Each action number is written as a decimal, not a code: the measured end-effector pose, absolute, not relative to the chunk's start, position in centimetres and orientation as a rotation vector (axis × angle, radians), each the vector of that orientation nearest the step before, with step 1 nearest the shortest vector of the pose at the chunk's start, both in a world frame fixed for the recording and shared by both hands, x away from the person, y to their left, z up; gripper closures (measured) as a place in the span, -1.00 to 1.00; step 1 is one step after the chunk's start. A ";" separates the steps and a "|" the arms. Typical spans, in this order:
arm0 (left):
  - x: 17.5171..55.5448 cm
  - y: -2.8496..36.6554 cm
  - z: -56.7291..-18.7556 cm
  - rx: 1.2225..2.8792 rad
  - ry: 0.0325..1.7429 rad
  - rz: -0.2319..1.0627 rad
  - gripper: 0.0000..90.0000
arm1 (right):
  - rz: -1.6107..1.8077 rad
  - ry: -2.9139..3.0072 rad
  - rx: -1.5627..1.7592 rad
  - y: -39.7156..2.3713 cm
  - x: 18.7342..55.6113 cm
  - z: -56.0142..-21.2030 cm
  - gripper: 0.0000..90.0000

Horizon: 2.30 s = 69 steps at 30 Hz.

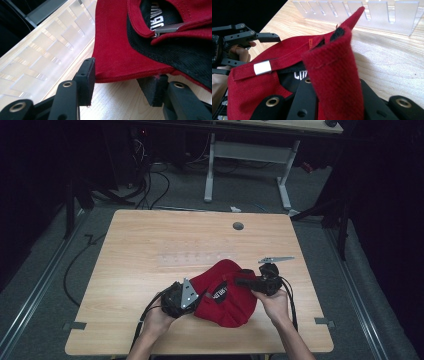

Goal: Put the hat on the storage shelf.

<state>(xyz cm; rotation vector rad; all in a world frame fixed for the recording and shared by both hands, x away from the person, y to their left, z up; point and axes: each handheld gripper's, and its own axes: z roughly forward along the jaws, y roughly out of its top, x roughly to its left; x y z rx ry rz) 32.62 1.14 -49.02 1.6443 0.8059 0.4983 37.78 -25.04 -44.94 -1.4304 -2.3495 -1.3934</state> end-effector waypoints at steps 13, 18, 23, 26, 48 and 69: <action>31.9 0.5 -49.3 1.717 0.722 0.536 0.29 | -1.403 -2.272 -1.391 -24.8 38.0 -45.0 0.88; 32.3 1.2 -49.1 1.698 0.754 0.483 0.35 | -1.398 -2.306 -1.390 -24.4 38.0 -45.0 0.87; 32.3 2.1 -48.2 1.663 0.764 0.375 0.53 | -1.438 -2.308 -1.370 -24.7 38.0 -45.1 0.76; 32.0 2.1 -48.1 1.673 0.750 0.361 0.63 | -1.447 -2.334 -1.363 -24.5 37.9 -45.0 0.62; 30.8 3.9 -47.2 1.714 0.715 0.352 0.89 | -1.801 -2.188 -1.512 -28.6 36.9 -43.0 -0.01; 33.2 8.9 -44.5 1.431 0.921 0.292 0.88 | -1.461 -2.520 -1.665 -27.0 37.0 -49.8 -0.03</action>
